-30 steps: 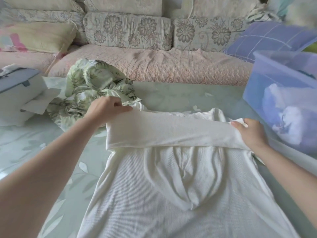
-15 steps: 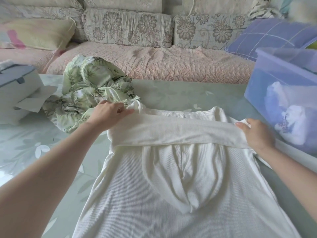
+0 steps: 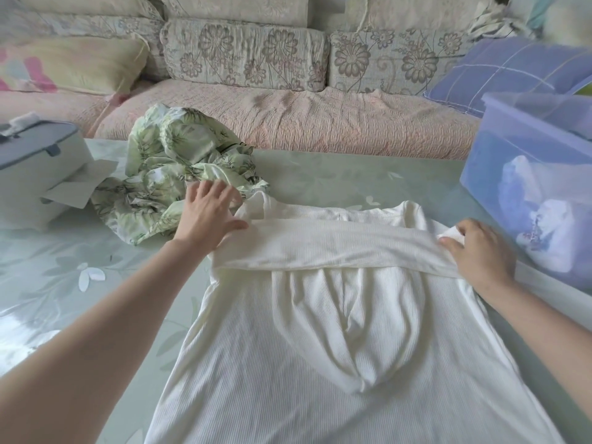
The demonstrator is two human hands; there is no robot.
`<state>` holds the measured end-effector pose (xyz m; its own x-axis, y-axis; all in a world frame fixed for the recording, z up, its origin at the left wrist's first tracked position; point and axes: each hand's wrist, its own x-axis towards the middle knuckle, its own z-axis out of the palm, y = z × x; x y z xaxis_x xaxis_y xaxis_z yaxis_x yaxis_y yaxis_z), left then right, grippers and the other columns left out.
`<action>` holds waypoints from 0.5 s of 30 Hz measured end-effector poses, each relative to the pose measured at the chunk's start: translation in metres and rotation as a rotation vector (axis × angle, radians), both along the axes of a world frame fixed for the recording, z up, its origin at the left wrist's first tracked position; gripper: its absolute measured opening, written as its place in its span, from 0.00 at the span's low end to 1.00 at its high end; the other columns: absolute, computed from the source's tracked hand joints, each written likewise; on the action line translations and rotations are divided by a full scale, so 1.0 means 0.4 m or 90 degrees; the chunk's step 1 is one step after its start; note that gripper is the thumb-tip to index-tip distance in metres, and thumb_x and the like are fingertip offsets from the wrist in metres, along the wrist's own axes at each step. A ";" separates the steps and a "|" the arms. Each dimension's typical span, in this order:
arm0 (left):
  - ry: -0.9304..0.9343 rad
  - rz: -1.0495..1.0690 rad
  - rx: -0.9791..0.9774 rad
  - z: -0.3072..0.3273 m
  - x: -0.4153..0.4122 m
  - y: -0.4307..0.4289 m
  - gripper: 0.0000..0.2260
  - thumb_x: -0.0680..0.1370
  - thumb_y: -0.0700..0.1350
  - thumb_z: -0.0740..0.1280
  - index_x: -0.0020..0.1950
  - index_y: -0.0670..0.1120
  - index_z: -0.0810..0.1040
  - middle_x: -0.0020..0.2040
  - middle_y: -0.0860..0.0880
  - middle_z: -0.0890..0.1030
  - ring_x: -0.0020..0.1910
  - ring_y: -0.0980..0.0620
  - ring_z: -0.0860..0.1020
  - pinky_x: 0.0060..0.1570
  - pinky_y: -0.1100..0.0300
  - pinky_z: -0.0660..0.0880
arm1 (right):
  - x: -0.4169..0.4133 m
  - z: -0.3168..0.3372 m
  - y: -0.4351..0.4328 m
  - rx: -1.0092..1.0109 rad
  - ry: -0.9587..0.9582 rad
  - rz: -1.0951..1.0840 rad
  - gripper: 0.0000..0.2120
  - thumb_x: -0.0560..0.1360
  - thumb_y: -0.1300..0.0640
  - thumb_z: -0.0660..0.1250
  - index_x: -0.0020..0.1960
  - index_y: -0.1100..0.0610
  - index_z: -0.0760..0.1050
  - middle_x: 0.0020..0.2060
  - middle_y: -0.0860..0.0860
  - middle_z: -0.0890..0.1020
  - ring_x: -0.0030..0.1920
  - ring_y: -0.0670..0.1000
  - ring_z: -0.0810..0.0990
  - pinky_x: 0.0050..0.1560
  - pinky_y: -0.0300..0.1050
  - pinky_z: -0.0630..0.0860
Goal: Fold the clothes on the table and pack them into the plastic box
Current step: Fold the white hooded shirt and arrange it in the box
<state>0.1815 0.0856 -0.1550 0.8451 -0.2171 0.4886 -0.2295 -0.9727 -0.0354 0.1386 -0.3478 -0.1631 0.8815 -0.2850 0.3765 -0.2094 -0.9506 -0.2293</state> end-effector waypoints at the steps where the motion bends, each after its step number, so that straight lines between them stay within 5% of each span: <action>1: 0.000 -0.002 0.005 -0.004 -0.007 -0.007 0.22 0.69 0.56 0.73 0.56 0.45 0.76 0.59 0.44 0.75 0.60 0.41 0.70 0.65 0.47 0.59 | -0.003 -0.003 0.008 -0.022 -0.020 0.020 0.19 0.73 0.53 0.71 0.58 0.63 0.75 0.53 0.64 0.79 0.55 0.65 0.74 0.55 0.58 0.71; 3: -0.017 -0.031 -0.022 -0.004 -0.033 -0.034 0.21 0.73 0.55 0.69 0.61 0.45 0.76 0.66 0.43 0.72 0.67 0.41 0.66 0.68 0.45 0.58 | -0.010 -0.005 0.037 -0.040 -0.047 0.088 0.23 0.75 0.50 0.68 0.65 0.62 0.72 0.61 0.62 0.76 0.62 0.64 0.69 0.63 0.58 0.64; 6: 0.048 -0.111 -0.057 0.001 -0.090 -0.091 0.26 0.78 0.61 0.53 0.69 0.48 0.71 0.74 0.45 0.64 0.75 0.45 0.57 0.73 0.46 0.50 | -0.021 0.003 0.104 -0.008 0.058 0.185 0.27 0.80 0.44 0.57 0.76 0.53 0.59 0.76 0.53 0.57 0.76 0.56 0.53 0.73 0.51 0.49; 9: 0.206 -0.149 -0.005 -0.031 -0.147 -0.118 0.39 0.71 0.70 0.33 0.77 0.54 0.55 0.78 0.51 0.48 0.76 0.52 0.42 0.73 0.54 0.38 | -0.021 -0.017 0.135 0.104 0.250 0.207 0.30 0.79 0.39 0.48 0.78 0.46 0.47 0.78 0.46 0.44 0.77 0.48 0.42 0.75 0.50 0.44; 11: 0.293 -0.111 0.015 -0.059 -0.162 -0.100 0.46 0.63 0.74 0.24 0.77 0.58 0.47 0.78 0.52 0.43 0.76 0.54 0.41 0.73 0.54 0.39 | -0.020 -0.028 0.136 0.092 0.328 0.193 0.30 0.80 0.38 0.45 0.78 0.45 0.43 0.77 0.45 0.41 0.76 0.47 0.37 0.74 0.50 0.39; 15: 0.420 -0.057 -0.002 -0.056 -0.149 -0.074 0.49 0.58 0.77 0.25 0.76 0.58 0.38 0.77 0.53 0.37 0.75 0.54 0.35 0.74 0.50 0.39 | -0.017 -0.026 0.137 0.086 0.371 0.196 0.30 0.79 0.37 0.45 0.77 0.44 0.40 0.76 0.44 0.38 0.75 0.46 0.34 0.74 0.49 0.36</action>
<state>0.1221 0.0562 -0.1773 0.9457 -0.3002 -0.1247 -0.2823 -0.9487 0.1425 0.1318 -0.2930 -0.1737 0.9783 0.0014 -0.2071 -0.0585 -0.9574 -0.2828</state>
